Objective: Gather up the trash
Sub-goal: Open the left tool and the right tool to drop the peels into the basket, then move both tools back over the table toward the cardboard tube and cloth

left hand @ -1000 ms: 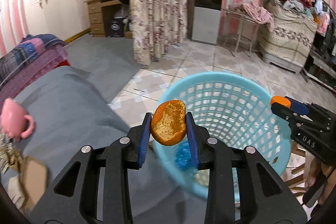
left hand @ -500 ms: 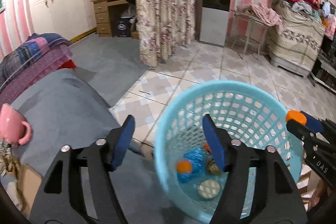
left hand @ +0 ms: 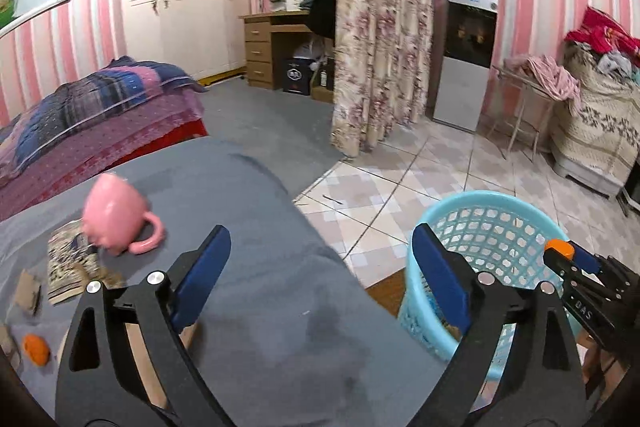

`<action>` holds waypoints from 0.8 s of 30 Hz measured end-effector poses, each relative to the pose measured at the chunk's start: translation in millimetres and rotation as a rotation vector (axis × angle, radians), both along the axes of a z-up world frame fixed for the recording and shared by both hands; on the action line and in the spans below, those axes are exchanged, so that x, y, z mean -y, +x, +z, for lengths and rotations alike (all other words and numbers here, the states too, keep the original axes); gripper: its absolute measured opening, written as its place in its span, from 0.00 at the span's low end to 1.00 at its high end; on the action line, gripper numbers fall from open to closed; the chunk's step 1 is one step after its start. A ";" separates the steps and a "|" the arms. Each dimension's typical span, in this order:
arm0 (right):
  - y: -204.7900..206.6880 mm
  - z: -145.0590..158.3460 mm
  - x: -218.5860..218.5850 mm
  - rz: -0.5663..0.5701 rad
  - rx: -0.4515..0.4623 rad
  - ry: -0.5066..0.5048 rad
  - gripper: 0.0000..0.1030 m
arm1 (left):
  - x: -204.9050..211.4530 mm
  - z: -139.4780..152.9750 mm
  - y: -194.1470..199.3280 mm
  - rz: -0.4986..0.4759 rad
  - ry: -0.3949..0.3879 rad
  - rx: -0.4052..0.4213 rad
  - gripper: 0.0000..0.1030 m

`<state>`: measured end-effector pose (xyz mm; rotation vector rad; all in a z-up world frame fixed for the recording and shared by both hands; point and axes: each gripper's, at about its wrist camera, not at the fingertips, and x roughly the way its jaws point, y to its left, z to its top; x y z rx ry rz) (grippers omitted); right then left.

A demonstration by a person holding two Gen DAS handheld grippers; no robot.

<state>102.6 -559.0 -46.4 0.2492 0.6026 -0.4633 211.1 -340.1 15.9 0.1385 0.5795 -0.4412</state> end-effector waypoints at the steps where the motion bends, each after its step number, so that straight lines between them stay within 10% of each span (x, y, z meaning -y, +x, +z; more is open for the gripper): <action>1: 1.0 -0.2 0.0 -0.002 0.001 0.000 0.44 | -6.1 1.9 -2.2 0.007 -0.001 0.006 0.87; 11: 6.9 13.3 -18.5 0.007 0.018 -0.024 0.86 | -51.2 20.8 -19.9 0.068 -0.006 0.047 0.91; 24: -4.4 55.5 -68.8 0.071 0.088 -0.080 0.93 | -130.0 39.5 -39.8 0.161 -0.030 0.091 0.94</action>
